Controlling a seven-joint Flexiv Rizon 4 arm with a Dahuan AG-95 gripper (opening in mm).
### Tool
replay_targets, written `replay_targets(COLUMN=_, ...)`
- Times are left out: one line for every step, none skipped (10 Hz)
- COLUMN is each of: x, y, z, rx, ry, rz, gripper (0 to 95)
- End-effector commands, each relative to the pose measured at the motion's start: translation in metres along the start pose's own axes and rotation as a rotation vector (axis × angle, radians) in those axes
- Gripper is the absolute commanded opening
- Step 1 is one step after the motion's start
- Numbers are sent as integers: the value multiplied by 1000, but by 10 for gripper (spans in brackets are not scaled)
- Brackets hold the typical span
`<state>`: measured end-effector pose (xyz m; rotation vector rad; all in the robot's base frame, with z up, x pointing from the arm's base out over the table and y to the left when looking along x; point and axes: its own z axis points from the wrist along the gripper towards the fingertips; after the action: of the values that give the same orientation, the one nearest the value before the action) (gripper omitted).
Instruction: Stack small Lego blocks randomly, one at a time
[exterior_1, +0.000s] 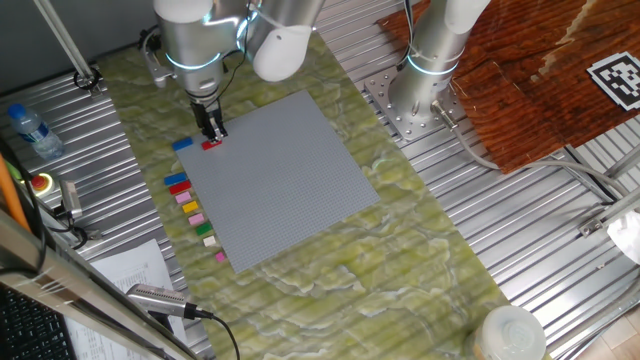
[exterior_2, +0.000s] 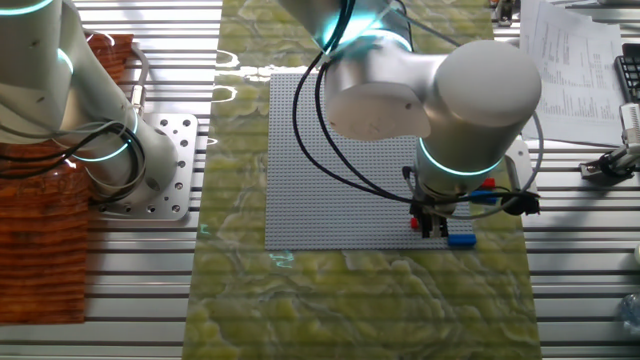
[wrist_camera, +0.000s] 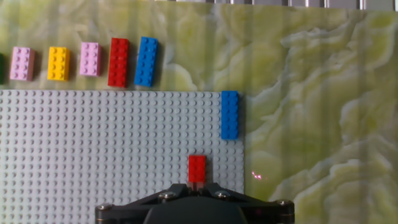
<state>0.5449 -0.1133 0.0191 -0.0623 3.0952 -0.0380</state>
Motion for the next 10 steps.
replay_targets(x=-1, y=1, z=-24, rx=-4, ry=12, rz=-20, gripper=0)
replay_targets(x=0, y=2, z=-35, rx=-4, ry=26, rz=-25, gripper=0)
replay_targets(x=1, y=3, z=-44, rx=-5, ry=34, rz=-33, gripper=0)
replay_targets(x=1, y=7, z=-52, rx=-7, ry=45, rz=-35, gripper=0)
replay_targets(x=1, y=9, z=-56, rx=-7, ry=51, rz=-33, gripper=0)
replay_targets(x=1, y=16, z=-64, rx=-5, ry=64, rz=-19, gripper=0)
replay_targets(x=2, y=21, z=-69, rx=-2, ry=63, rz=-17, gripper=0)
replay_targets(x=4, y=26, z=-71, rx=-1, ry=55, rz=-21, gripper=0)
replay_targets(x=7, y=32, z=-72, rx=1, ry=48, rz=-17, gripper=0)
replay_targets(x=8, y=34, z=-73, rx=2, ry=48, rz=-17, gripper=0)
